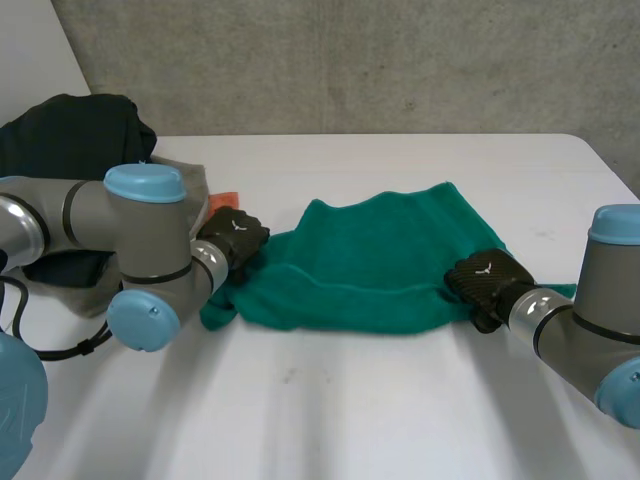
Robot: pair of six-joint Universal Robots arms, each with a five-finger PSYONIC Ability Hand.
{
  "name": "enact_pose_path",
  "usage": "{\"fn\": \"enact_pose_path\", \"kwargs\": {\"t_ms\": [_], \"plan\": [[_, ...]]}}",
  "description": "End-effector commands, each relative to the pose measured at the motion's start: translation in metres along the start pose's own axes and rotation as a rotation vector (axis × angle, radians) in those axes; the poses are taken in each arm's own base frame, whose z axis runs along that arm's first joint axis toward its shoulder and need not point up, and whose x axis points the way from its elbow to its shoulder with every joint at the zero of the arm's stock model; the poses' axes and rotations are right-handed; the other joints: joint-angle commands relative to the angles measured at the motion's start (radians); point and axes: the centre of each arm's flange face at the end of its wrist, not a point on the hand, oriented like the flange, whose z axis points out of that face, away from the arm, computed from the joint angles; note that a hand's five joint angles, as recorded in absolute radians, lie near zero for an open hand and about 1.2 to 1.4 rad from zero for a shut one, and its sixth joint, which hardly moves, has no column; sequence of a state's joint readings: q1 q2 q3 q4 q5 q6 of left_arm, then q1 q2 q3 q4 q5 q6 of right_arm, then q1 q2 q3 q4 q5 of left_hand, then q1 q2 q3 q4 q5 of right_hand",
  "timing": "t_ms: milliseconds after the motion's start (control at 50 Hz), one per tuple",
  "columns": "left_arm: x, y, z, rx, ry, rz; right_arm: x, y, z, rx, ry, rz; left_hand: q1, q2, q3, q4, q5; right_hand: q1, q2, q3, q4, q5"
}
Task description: Fold the laundry.
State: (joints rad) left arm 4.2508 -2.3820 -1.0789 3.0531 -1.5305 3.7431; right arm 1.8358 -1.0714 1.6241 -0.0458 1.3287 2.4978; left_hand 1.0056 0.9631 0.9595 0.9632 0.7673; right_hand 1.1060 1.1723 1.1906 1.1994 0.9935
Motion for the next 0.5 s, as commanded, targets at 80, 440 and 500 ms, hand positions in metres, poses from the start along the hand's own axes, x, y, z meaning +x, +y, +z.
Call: {"fn": "enact_pose_path", "kwargs": {"t_ms": [80,440,500], "plan": [[-0.016,-0.016,-0.027,-0.010,-0.028,0.013,0.031,-0.021,-0.011,0.051,0.099,-0.006,0.391,0.433,0.437,0.433,0.454,0.290,0.224,0.206,0.197,0.228],[-0.038,-0.031,-0.070,0.106,-0.039,-0.120,0.045,-0.051,-0.043,0.138,0.155,-0.024,-0.328,-0.285,-0.281,-0.285,-0.264,0.290,0.224,0.206,0.197,0.228],[-0.031,-0.010,-0.051,0.049,-0.013,-0.127,0.042,-0.047,-0.042,0.129,0.142,-0.022,-0.369,-0.327,-0.323,-0.327,-0.306,0.290,0.224,0.206,0.197,0.228]]}}
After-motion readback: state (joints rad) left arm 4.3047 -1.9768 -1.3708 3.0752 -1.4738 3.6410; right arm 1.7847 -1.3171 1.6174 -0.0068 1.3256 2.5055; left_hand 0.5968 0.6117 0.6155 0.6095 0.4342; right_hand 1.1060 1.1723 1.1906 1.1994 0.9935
